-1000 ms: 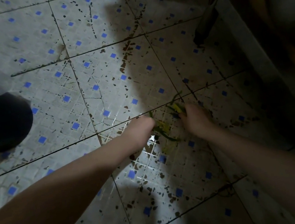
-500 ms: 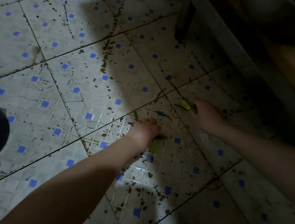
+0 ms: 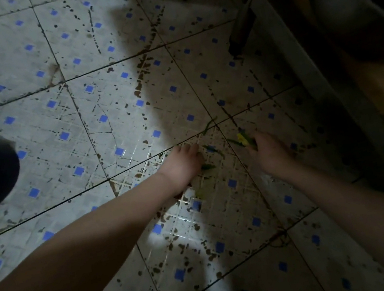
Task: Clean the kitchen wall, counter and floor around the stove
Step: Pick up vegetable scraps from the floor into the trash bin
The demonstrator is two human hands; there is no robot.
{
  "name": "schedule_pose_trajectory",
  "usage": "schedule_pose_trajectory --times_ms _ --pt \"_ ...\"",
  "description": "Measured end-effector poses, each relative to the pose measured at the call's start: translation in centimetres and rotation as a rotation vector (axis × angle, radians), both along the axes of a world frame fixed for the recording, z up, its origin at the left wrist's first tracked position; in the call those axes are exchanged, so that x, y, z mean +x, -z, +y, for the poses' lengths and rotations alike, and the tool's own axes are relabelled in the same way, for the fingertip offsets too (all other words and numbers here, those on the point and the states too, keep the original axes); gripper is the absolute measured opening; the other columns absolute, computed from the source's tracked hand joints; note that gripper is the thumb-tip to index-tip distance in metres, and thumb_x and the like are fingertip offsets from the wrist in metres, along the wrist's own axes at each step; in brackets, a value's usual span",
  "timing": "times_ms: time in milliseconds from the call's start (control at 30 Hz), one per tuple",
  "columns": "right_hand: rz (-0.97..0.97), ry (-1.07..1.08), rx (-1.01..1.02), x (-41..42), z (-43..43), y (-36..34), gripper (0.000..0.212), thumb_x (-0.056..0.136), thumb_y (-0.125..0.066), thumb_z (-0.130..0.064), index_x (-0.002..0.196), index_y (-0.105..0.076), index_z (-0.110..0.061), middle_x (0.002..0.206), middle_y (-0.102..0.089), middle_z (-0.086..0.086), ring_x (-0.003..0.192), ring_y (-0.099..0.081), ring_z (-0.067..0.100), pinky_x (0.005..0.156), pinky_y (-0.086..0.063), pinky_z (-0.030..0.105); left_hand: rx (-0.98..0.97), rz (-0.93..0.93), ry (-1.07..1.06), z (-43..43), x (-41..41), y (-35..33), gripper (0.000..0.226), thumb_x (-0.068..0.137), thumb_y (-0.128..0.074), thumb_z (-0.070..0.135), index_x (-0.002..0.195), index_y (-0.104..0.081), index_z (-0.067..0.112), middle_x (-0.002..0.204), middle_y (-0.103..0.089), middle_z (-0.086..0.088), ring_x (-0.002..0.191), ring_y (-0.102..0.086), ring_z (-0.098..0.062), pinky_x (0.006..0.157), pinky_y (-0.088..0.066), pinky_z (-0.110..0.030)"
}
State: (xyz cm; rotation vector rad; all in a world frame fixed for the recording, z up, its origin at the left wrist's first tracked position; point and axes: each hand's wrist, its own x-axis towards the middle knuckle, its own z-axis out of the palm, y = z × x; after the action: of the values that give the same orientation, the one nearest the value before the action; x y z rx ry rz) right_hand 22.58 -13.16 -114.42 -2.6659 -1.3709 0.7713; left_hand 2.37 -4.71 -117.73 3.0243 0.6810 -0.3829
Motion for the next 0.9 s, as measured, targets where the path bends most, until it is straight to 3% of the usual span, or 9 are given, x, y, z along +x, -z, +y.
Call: schedule_pose_trajectory --times_ms 100,233,400,533,667,800,900 --pt "0.046 -0.036 0.031 -1.0 0.3 -0.4 0.021 0.095 -0.050 -0.025 0.109 -0.056 -0.010 0.101 -0.062 0.011 0.090 -0.059 0.027 0.079 -0.051 0.039 0.012 -0.040 -0.040 0.9 -0.9 -1.4 0.023 0.092 -0.045 0.007 0.113 -0.054 0.007 0.116 -0.051 -0.012 0.100 -0.052 -0.029 0.083 -0.040 -0.036" --pt "0.038 -0.107 0.060 -2.3 0.8 -1.2 0.018 0.095 -0.050 -0.025 0.106 -0.056 -0.012 0.096 -0.060 0.007 0.084 -0.057 0.022 0.073 -0.050 0.035 0.003 -0.037 -0.117 1.7 -2.3 -3.0 0.022 0.088 -0.054 0.005 0.110 -0.054 0.007 0.109 -0.054 -0.011 0.098 -0.054 -0.028 0.083 -0.041 -0.035" --pt "-0.012 -0.179 0.071 -4.7 1.9 -2.1 0.013 0.095 -0.050 -0.026 0.098 -0.055 -0.014 0.089 -0.059 0.004 0.077 -0.055 0.020 0.065 -0.047 0.033 -0.018 0.004 -0.247 2.9 -5.0 -5.0 0.049 0.075 -0.062 -0.008 0.119 -0.046 0.005 0.115 -0.051 -0.012 0.105 -0.050 -0.028 0.089 -0.040 -0.037" --pt "-0.009 -0.240 0.084 -6.6 2.7 -3.1 0.012 0.095 -0.050 -0.025 0.092 -0.054 -0.015 0.085 -0.060 0.005 0.074 -0.057 0.022 0.066 -0.051 0.036 0.045 0.033 -0.335 4.5 -7.7 -6.7 0.038 0.082 -0.054 -0.006 0.116 -0.045 0.008 0.115 -0.051 -0.011 0.106 -0.051 -0.029 0.087 -0.039 -0.037" --pt "-0.023 -0.302 0.125 -8.9 3.8 -4.6 0.013 0.095 -0.050 -0.026 0.087 -0.050 -0.016 0.076 -0.055 0.002 0.067 -0.054 0.019 0.055 -0.042 0.031 0.090 0.024 -0.441 5.4 -10.4 -8.8 0.033 0.083 -0.057 -0.001 0.113 -0.045 0.009 0.112 -0.052 -0.011 0.103 -0.052 -0.030 0.084 -0.039 -0.037" --pt "0.011 -0.361 0.178 -11.8 5.8 -6.3 0.007 0.094 -0.049 -0.016 0.087 -0.050 -0.014 0.081 -0.057 0.007 0.075 -0.057 0.025 0.068 -0.052 0.042 0.139 0.005 -0.558 6.2 -13.3 -11.1 0.036 0.084 -0.054 -0.005 0.115 -0.045 0.010 0.113 -0.053 -0.011 0.106 -0.052 -0.030 0.084 -0.039 -0.037" --pt "-0.039 -0.452 0.200 -14.2 7.9 -7.9 0.007 0.093 -0.049 -0.011 0.087 -0.052 -0.013 0.085 -0.059 0.006 0.078 -0.058 0.024 0.068 -0.051 0.041 0.157 -0.070 -0.653 6.6 -15.5 -13.1 0.031 0.087 -0.051 -0.004 0.112 -0.046 0.013 0.110 -0.054 -0.010 0.100 -0.053 -0.029 0.078 -0.036 -0.036"
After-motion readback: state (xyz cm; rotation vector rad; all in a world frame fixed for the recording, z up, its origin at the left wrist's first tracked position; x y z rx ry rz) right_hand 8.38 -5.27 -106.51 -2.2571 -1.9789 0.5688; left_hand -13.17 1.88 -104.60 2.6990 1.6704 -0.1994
